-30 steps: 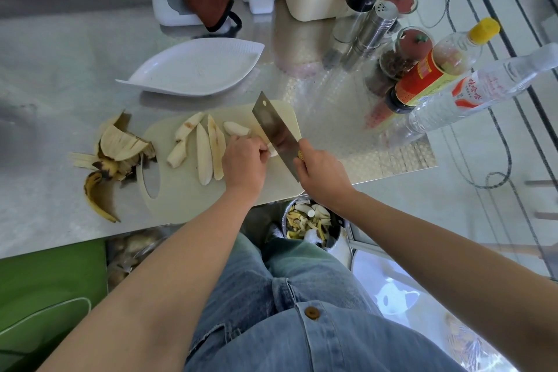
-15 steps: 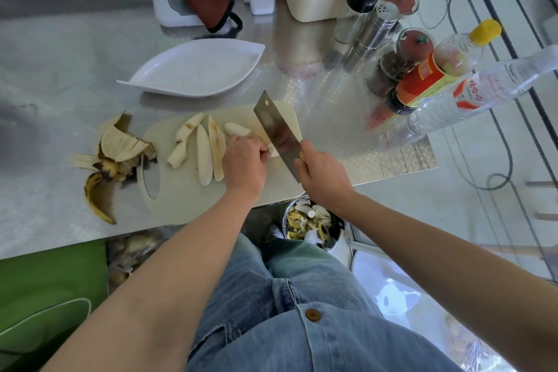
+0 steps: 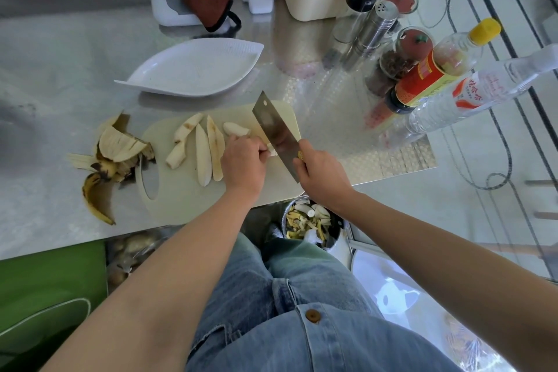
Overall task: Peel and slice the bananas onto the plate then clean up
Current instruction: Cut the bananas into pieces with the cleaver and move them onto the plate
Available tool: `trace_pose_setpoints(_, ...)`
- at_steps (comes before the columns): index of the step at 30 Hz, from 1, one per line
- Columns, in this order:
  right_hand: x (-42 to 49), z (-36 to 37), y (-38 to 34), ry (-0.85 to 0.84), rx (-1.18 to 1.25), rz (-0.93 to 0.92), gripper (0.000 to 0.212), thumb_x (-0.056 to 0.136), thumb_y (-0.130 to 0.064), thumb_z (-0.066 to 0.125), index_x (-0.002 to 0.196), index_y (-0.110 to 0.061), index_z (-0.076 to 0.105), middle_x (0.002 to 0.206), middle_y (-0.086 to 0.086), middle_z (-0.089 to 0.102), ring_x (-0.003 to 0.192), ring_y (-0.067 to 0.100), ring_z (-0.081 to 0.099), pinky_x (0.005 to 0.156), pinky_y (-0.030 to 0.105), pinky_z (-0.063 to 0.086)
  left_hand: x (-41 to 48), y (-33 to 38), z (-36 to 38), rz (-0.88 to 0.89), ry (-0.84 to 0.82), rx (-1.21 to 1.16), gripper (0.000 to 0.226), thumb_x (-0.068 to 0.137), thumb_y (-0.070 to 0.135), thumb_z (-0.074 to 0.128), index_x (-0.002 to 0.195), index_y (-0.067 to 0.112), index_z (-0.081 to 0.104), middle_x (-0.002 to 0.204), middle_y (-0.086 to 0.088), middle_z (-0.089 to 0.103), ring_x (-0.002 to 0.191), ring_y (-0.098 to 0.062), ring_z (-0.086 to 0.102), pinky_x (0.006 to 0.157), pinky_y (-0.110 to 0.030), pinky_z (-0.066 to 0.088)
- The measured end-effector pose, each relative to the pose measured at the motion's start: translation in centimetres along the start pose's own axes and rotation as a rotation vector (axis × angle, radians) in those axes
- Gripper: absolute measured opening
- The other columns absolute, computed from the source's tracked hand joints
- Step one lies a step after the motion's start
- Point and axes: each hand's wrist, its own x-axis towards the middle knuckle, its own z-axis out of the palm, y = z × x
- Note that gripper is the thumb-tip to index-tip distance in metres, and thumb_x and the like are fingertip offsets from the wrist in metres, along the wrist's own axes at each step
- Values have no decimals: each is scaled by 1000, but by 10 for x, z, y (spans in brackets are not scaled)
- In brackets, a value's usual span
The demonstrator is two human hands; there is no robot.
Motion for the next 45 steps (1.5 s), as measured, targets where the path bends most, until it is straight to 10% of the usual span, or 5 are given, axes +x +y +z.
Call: trace_pose_setpoints(45, -6, 4, -1, -34, -12, 31, 16, 100, -20, 38, 107, -6, 42, 70, 5, 49, 59, 27, 47, 54, 32, 34, -1, 7, -2, -68, 40, 50, 11, 85, 28, 71, 88, 19, 75, 86, -1, 69, 95, -20, 55, 62, -29, 34)
